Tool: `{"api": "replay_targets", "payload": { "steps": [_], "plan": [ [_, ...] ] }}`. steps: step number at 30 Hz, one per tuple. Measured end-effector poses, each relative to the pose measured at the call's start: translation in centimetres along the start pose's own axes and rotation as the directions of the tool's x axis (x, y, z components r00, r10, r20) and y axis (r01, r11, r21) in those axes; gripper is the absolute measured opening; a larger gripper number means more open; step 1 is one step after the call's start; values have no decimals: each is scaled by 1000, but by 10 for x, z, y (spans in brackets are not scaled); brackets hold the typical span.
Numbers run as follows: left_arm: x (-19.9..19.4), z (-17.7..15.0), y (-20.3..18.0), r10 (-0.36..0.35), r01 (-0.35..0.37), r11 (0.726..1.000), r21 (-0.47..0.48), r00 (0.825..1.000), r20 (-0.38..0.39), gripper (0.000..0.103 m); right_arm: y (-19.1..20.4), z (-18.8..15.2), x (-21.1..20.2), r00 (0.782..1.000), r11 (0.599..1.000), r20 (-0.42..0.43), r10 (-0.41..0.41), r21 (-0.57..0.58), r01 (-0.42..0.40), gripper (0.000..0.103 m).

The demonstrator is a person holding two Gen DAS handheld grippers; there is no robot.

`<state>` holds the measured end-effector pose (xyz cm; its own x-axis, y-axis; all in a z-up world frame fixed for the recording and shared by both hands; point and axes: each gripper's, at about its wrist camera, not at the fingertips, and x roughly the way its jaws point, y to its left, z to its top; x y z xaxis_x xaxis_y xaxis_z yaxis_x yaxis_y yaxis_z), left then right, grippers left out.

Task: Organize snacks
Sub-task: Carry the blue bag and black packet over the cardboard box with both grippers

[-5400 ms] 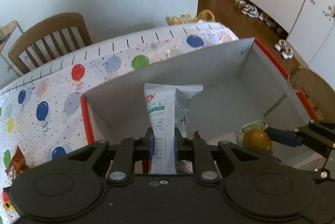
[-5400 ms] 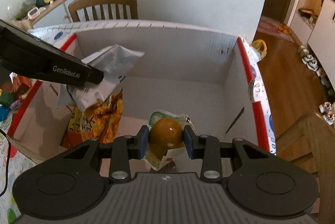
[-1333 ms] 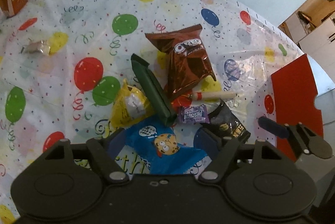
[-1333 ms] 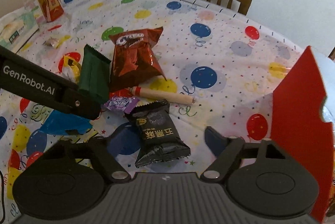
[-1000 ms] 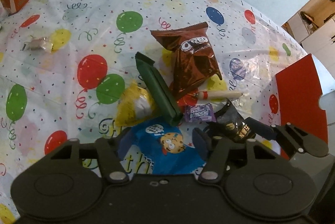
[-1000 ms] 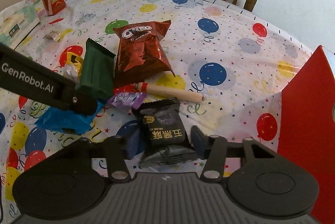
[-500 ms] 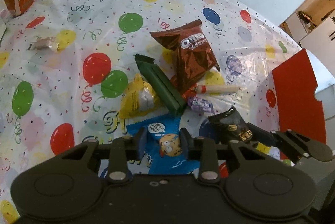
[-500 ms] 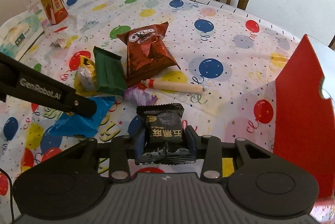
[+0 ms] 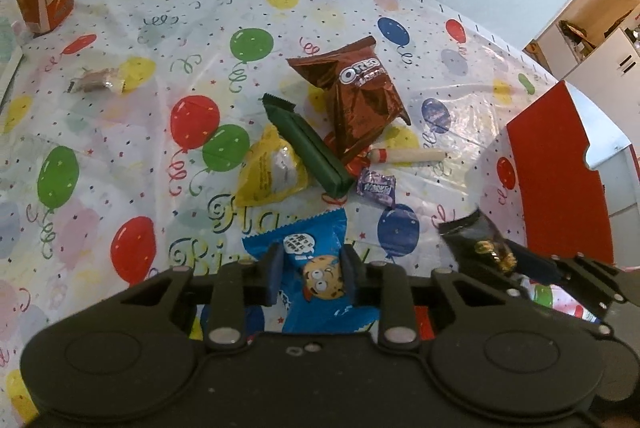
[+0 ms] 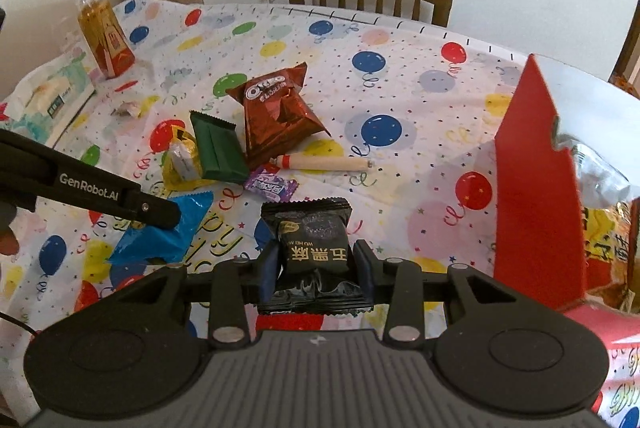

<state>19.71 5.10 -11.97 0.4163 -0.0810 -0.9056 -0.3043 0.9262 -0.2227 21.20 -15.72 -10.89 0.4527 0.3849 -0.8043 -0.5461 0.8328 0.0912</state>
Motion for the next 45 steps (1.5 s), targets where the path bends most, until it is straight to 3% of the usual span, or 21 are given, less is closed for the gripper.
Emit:
{"api": "replay_targets", "payload": {
  "steps": [10, 20, 30, 35, 45],
  "plan": [
    [-30, -8, -12, -31, 30, 999, 29, 998, 56, 27, -7, -4, -45, 999, 1000, 51, 2, 13, -3, 38],
    [-70, -10, -63, -79, 54, 985, 164, 985, 155, 27, -35, -2, -98, 990, 998, 138, -24, 57, 16, 38],
    [-91, -12, -140, -129, 37, 939, 341, 959, 251, 27, -83, 0, -136, 969, 991, 221, -115, 90, 97, 38],
    [-94, -14, -185, -154, 11, 902, 431, 942, 297, 27, -117, -4, -151, 957, 983, 239, -163, 120, 137, 38],
    [-79, -15, -266, -196, 15, 856, 517, 935, 297, 27, -190, -15, -162, 943, 963, 228, -241, 180, 203, 38]
  ]
}}
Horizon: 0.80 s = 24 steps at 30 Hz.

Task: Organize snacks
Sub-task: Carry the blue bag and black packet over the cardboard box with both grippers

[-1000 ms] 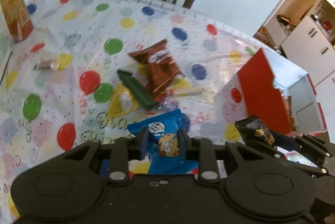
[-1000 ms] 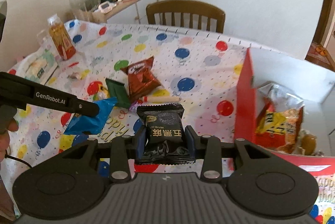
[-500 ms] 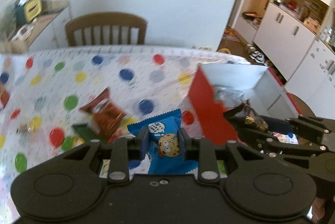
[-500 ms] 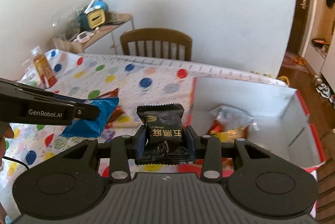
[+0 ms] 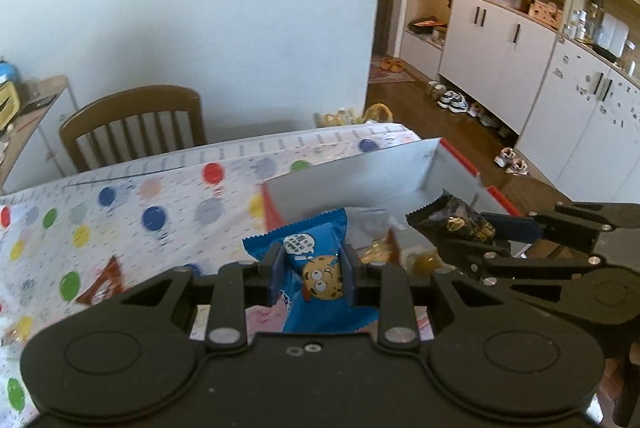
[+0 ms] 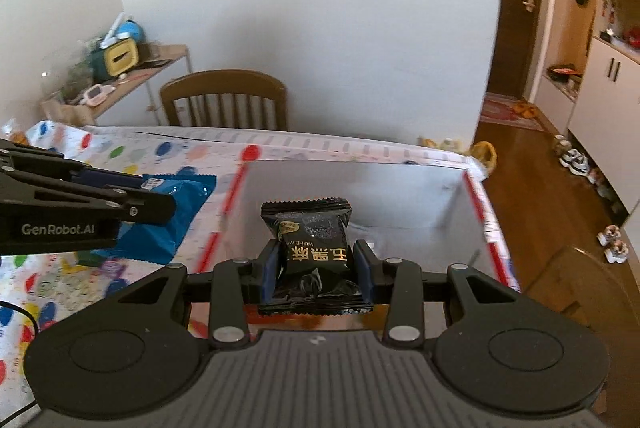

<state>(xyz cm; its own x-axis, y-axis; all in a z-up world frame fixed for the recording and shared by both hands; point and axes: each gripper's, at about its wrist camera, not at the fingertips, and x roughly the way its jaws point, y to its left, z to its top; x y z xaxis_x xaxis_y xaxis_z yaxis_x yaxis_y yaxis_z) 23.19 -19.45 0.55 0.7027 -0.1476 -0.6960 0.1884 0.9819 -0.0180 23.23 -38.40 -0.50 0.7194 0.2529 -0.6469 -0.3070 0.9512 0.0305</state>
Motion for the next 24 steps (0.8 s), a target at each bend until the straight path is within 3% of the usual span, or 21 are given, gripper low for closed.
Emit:
{"api": "replay_targets", "payload": {
  "steps": [11, 24],
  "plan": [
    [58, 14, -42, 13, -11, 1000, 20, 997, -71, 27, -66, -6, 45, 995, 997, -73, -64, 31, 66, 39],
    [140, 28, -52, 67, -67, 998, 5, 981, -182, 27, -81, -17, 106, 983, 999, -179, -43, -7, 43, 39]
  ]
}}
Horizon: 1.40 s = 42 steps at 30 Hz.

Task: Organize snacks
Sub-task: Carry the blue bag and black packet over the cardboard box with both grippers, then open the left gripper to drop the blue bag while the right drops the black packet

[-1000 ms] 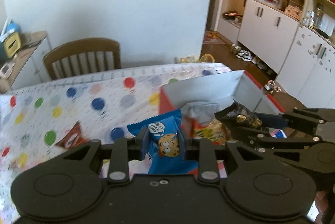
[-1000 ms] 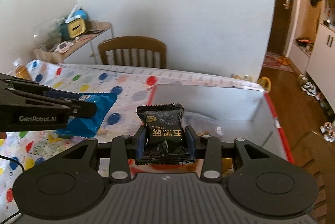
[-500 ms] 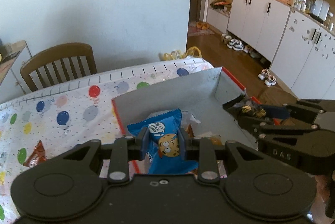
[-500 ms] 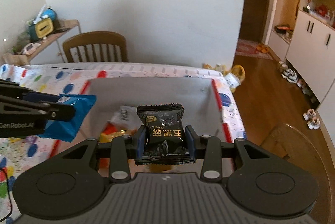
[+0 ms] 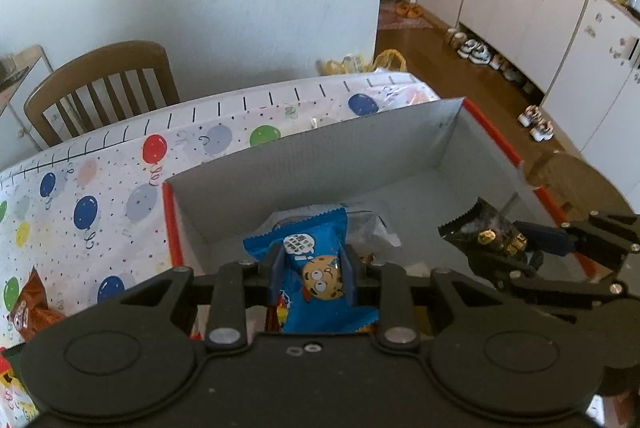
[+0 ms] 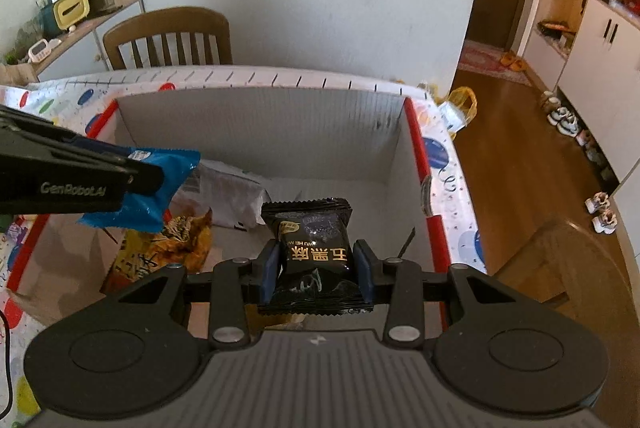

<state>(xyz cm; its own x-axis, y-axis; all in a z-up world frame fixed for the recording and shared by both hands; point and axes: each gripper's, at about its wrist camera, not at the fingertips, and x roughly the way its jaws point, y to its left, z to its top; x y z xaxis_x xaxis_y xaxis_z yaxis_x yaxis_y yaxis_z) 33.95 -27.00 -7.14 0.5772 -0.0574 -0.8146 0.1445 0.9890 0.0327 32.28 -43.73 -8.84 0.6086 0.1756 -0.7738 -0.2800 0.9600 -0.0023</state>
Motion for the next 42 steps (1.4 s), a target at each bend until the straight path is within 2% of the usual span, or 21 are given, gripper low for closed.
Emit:
{"api": "replay_targets", "payload": {
  "steps": [6, 12, 19, 22, 26, 28, 32, 35, 42],
  "plan": [
    [20, 10, -3, 30, -30, 1000, 8, 999, -29, 27, -1, -4, 18, 999, 1000, -40, 13, -17, -14, 39],
    [34, 16, -7, 8, -7, 1000, 19, 997, -72, 27, 2, -8, 26, 998, 999, -64, 16, -35, -18, 39],
    [38, 16, -12, 19, -17, 1000, 26, 996, -84, 30, 0, -9, 26, 997, 999, -74, 33, -24, -35, 41],
    [37, 16, -12, 15, -13, 1000, 18, 996, -86, 36, -1, -9, 22, 997, 998, -64, 53, -11, -54, 52],
    [32, 16, -9, 12, -13, 1000, -7, 997, -71, 53, 2, -8, 14, 997, 998, -47, 61, -14, -62, 62],
    [28, 15, -8, 13, -13, 1000, -9, 998, -60, 54, 2, -8, 10, 997, 998, -39, 62, -13, -62, 66],
    [19, 14, -5, 12, -13, 1000, -22, 999, -42, 64, 1, -7, 3, 998, 998, -27, 64, -2, -64, 69],
    [10, 11, -2, 12, -13, 999, -32, 1000, -26, 65, -1, -6, -5, 998, 998, -15, 66, 20, -66, 76],
    [-11, 6, 7, 5, -4, 998, -57, 1000, 15, 73, 0, -3, -25, 998, 997, 19, 67, 37, -68, 77]
  ]
}}
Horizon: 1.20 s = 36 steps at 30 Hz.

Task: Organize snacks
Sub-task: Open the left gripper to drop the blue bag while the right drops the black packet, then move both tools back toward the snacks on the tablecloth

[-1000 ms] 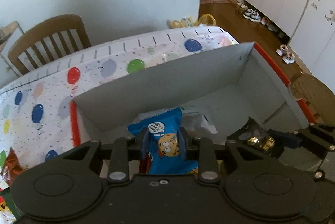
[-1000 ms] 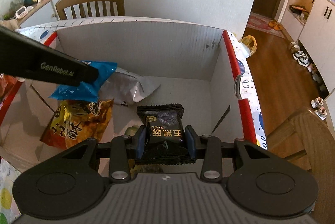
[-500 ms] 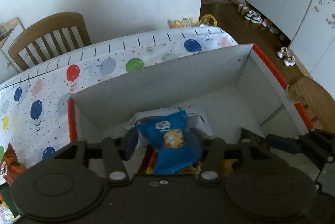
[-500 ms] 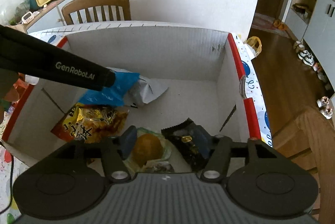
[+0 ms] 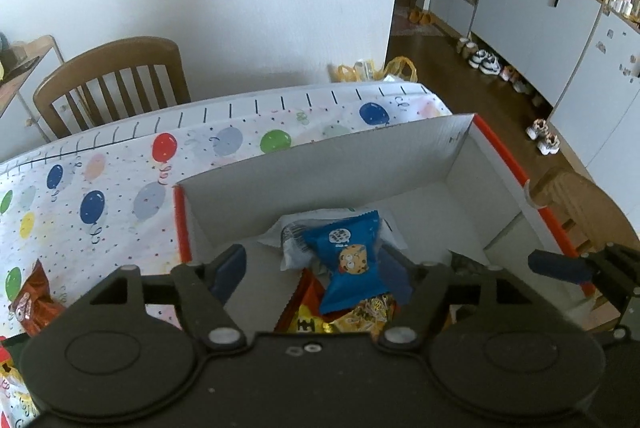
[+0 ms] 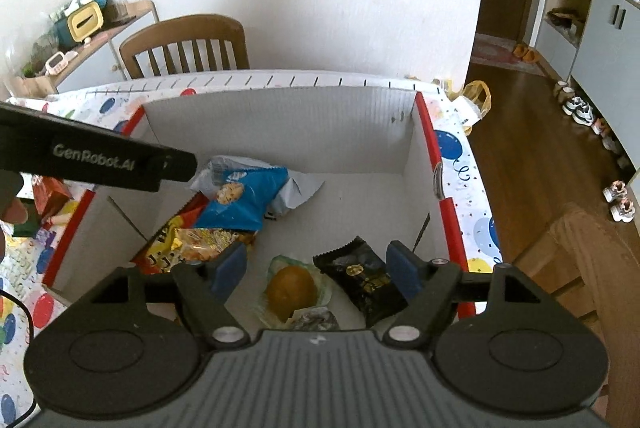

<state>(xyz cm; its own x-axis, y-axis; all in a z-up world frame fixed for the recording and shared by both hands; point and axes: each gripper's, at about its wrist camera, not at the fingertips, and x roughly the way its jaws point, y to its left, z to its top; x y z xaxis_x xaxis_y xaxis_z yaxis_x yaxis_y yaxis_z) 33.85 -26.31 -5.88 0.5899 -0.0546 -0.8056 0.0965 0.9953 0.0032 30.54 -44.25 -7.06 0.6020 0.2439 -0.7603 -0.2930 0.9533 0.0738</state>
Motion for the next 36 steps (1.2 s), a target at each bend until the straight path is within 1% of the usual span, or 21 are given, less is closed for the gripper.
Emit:
{"api": "replay_targets", "payload": {
  "steps": [4, 7, 10, 13, 17, 19, 21, 25, 30, 36],
  "plan": [
    [-13, -3, 6, -6, 6, 1000, -9, 1000, 23, 76, 5, 2, -12, 1000, 1000, 22, 6, -3, -6, 78],
    [-25, -5, 10, -13, 14, 1000, -15, 999, 47, 80, 10, 4, -22, 999, 1000, 38, 12, -10, -12, 78],
    [-39, -8, 15, -21, 23, 1000, -20, 997, 75, 83, 18, 5, -32, 998, 1000, 51, 21, -19, -20, 84],
    [-52, -11, 20, -20, 22, 1000, -18, 994, 103, 86, 28, 4, -41, 998, 999, 61, 33, -31, -31, 84],
    [-68, -19, 29, -36, 39, 999, -20, 991, 131, 88, 43, 3, -56, 995, 998, 87, 43, -45, -39, 84],
    [-77, -24, 35, -50, 54, 998, -24, 988, 145, 90, 50, 3, -63, 993, 998, 102, 51, -44, -46, 84],
    [-86, -29, 41, -58, 62, 998, -20, 985, 161, 95, 59, 2, -69, 991, 998, 120, 57, -47, -52, 84],
    [-103, -41, 54, -66, 70, 997, -13, 980, 190, 98, 78, 0, -75, 989, 997, 136, 64, -53, -58, 84],
    [-121, -58, 80, -56, 63, 998, -28, 975, 215, 102, 107, -2, -81, 986, 996, 148, 78, -64, -70, 84],
    [-140, -77, 120, -7, 22, 998, -61, 971, 240, 102, 144, -5, -82, 983, 993, 151, 106, -68, -96, 84]
  ]
}}
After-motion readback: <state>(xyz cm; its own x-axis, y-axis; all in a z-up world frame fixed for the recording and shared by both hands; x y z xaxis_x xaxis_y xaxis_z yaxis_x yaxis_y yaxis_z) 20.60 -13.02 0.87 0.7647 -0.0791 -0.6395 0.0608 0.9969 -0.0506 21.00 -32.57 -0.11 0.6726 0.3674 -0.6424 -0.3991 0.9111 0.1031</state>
